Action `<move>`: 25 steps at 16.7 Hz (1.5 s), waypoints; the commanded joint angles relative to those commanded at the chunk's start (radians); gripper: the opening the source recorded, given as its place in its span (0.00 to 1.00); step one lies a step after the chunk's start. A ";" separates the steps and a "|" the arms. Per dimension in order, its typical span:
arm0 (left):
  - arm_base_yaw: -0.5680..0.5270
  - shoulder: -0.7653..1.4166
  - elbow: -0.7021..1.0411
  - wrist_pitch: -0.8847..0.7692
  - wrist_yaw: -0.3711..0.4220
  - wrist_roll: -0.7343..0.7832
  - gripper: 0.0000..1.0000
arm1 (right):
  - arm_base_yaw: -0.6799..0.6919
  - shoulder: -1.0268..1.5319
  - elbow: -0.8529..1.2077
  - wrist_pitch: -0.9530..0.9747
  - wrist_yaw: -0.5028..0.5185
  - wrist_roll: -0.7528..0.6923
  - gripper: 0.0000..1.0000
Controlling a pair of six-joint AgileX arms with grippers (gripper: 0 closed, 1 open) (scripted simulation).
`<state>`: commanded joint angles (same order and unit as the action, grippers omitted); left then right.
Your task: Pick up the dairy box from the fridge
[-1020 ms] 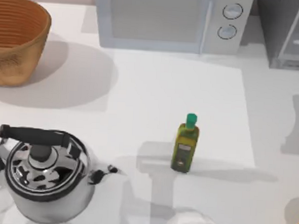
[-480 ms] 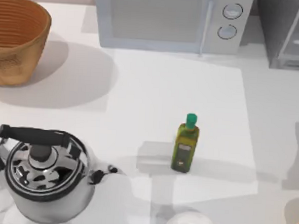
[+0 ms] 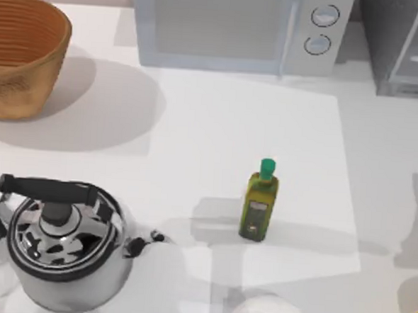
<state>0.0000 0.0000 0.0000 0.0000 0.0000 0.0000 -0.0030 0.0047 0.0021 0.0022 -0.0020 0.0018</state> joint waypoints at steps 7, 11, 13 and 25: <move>0.000 0.000 0.000 0.000 0.000 0.000 1.00 | -0.044 0.289 0.022 0.296 -0.203 -0.002 0.00; 0.000 0.000 0.000 0.000 0.000 0.000 1.00 | -0.088 0.646 0.031 0.634 -0.408 0.006 0.00; 0.000 0.000 0.000 0.000 0.000 0.000 1.00 | -0.111 0.846 0.032 0.810 -0.515 0.014 0.00; 0.000 0.000 0.000 0.000 0.000 0.000 1.00 | -0.197 1.544 0.070 1.499 -0.944 0.030 0.00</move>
<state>0.0000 0.0000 0.0000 0.0000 0.0000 0.0000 -0.2003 1.5489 0.0724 1.5008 -0.9462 0.0322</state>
